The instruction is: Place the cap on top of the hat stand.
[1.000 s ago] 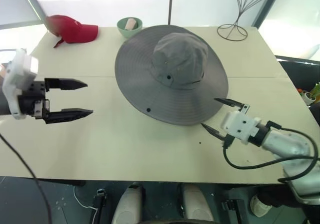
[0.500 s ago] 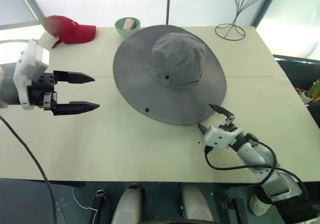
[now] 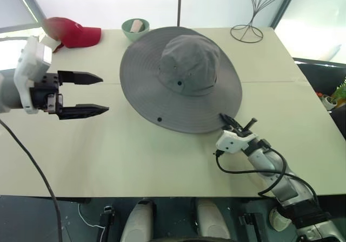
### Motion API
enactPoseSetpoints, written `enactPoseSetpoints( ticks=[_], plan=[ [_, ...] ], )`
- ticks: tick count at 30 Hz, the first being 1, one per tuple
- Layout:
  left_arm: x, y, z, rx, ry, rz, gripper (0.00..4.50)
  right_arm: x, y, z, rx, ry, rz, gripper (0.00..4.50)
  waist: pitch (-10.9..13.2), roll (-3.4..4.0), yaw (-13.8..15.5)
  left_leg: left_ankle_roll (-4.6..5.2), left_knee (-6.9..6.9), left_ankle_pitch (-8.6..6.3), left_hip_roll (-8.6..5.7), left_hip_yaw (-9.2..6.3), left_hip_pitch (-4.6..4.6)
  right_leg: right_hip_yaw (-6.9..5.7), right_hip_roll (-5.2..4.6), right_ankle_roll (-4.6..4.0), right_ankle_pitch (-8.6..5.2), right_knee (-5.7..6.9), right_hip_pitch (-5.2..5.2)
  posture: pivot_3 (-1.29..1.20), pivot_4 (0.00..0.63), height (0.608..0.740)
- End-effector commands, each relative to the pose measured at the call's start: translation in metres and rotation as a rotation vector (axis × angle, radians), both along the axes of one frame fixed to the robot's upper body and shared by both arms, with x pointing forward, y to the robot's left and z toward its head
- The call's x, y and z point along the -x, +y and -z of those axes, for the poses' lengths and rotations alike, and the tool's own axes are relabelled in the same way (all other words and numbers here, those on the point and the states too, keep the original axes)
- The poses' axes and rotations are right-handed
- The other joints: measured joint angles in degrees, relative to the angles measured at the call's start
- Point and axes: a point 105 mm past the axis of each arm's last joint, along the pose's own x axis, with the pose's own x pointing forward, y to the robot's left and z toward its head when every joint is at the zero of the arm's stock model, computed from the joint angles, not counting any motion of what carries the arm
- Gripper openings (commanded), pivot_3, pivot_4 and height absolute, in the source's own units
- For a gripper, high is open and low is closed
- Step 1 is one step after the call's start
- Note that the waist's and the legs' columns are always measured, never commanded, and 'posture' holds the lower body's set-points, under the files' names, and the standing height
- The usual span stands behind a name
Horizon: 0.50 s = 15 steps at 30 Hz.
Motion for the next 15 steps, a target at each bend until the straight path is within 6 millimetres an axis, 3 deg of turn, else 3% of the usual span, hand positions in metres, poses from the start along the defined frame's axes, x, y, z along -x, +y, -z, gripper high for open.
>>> enactPoseSetpoints(
  ticks=[1, 8, 15],
  plan=[
    [0.001, 0.002, -0.008, -0.006, -0.045, -0.009, 4.50, 0.002, -0.007, -0.030, 0.016, -0.106, 0.004, 0.03, 0.00, 0.00, -0.01, 0.00, 0.00, 0.00, 0.00, 0.00, 0.00, 0.00, 0.00, 0.00, 0.00, 0.00, 0.00, 0.00, 0.150, 0.740],
    [-0.002, -0.001, -0.004, 0.006, -0.052, -0.007, 4.50, 0.004, -0.012, -0.077, 0.170, -0.149, -0.060, 0.03, 0.01, 0.02, -0.08, 0.00, 0.01, 0.00, 0.00, 0.00, 0.00, 0.01, 0.01, 0.00, 0.00, 0.00, 0.00, 0.00, 0.150, 0.740],
    [-0.006, -0.003, -0.001, 0.010, -0.060, -0.005, 4.50, -0.003, -0.005, -0.080, 0.233, -0.121, -0.099, 0.03, 0.01, 0.02, -0.06, 0.00, 0.00, 0.00, 0.02, 0.00, 0.00, 0.01, 0.02, 0.00, 0.00, -0.01, 0.00, 0.00, 0.150, 0.740]
  ],
)
